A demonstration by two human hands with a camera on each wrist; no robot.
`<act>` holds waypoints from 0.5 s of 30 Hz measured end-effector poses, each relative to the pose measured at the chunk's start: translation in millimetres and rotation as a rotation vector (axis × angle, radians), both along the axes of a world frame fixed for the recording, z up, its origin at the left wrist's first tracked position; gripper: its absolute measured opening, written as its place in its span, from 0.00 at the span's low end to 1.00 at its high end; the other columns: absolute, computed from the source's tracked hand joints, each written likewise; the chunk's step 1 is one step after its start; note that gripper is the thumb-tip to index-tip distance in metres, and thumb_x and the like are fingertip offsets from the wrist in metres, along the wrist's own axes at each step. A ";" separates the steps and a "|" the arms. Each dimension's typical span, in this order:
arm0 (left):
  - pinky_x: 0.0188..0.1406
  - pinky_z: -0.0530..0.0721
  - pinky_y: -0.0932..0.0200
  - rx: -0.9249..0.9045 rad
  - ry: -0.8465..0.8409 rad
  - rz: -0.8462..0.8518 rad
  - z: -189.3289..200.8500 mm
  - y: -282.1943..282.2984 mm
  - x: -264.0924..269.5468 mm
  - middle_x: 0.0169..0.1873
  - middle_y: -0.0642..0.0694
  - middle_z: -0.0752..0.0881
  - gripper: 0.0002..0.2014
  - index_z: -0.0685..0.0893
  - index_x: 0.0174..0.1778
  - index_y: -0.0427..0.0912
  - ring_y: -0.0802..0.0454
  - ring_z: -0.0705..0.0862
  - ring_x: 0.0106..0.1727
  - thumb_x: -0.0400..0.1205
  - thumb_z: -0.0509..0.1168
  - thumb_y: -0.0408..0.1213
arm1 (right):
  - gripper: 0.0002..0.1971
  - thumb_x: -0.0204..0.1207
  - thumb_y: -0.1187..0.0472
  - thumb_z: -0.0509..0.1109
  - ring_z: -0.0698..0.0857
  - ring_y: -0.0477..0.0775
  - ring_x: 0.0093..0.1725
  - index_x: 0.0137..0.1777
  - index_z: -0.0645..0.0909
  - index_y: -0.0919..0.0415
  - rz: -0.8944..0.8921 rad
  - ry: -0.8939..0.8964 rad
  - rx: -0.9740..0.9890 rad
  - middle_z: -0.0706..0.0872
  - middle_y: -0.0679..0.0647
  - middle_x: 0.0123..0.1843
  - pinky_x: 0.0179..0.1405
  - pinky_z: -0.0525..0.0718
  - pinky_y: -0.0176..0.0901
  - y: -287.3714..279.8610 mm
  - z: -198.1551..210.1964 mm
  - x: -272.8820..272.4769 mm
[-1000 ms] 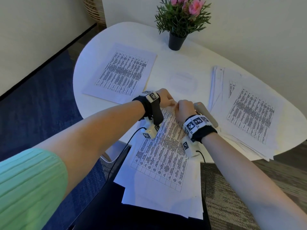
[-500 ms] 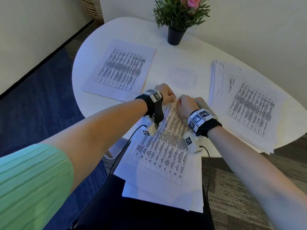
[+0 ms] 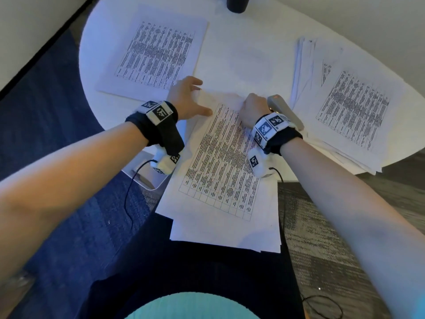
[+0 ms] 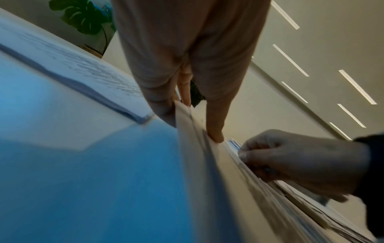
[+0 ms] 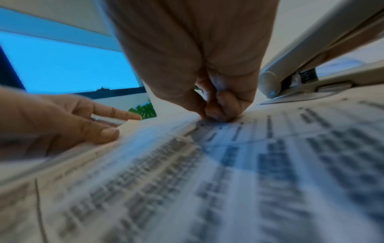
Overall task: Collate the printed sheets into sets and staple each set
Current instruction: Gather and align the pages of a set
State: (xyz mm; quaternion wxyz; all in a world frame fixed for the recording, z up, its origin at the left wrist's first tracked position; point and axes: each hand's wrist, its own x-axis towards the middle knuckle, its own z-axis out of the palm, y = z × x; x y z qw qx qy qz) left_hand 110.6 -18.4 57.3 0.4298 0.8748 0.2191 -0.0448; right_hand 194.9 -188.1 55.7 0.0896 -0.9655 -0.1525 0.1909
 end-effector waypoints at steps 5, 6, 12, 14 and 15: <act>0.69 0.70 0.55 0.001 0.065 0.080 -5.9 -14.8 -4.1 0.75 0.41 0.70 0.54 0.60 0.80 0.38 0.44 0.70 0.75 0.62 0.83 0.48 | 0.19 0.82 0.64 0.58 0.69 0.55 0.28 0.28 0.63 0.61 -0.056 0.051 -0.028 0.67 0.53 0.27 0.23 0.63 0.38 -0.7 20.3 -3.6; 0.66 0.71 0.57 0.014 0.063 0.076 -7.7 -17.3 -4.2 0.74 0.41 0.71 0.54 0.60 0.80 0.39 0.44 0.71 0.74 0.62 0.83 0.47 | 0.18 0.80 0.62 0.60 0.68 0.57 0.28 0.27 0.63 0.59 -0.072 0.056 -0.040 0.66 0.53 0.26 0.25 0.63 0.39 -1.3 23.4 -2.3; 0.72 0.68 0.55 0.033 0.055 0.092 -11.3 -23.4 -1.9 0.76 0.40 0.70 0.52 0.61 0.80 0.37 0.44 0.69 0.76 0.65 0.82 0.47 | 0.17 0.79 0.72 0.56 0.66 0.51 0.26 0.29 0.67 0.61 -0.323 0.511 0.283 0.72 0.57 0.25 0.29 0.61 0.39 -5.6 35.3 9.4; 0.73 0.68 0.55 0.039 0.059 0.101 -9.4 -22.8 1.4 0.76 0.40 0.71 0.52 0.61 0.80 0.36 0.44 0.69 0.76 0.65 0.82 0.47 | 0.14 0.79 0.72 0.57 0.68 0.52 0.28 0.31 0.69 0.62 -0.307 0.503 0.318 0.74 0.59 0.29 0.32 0.64 0.40 -10.2 34.6 8.2; 0.73 0.68 0.55 0.039 0.056 0.103 -8.1 -22.4 2.7 0.76 0.40 0.70 0.51 0.61 0.80 0.37 0.44 0.69 0.76 0.65 0.82 0.45 | 0.13 0.78 0.70 0.60 0.70 0.54 0.31 0.32 0.71 0.61 -0.280 0.446 0.313 0.75 0.60 0.33 0.34 0.66 0.43 -11.8 32.1 7.7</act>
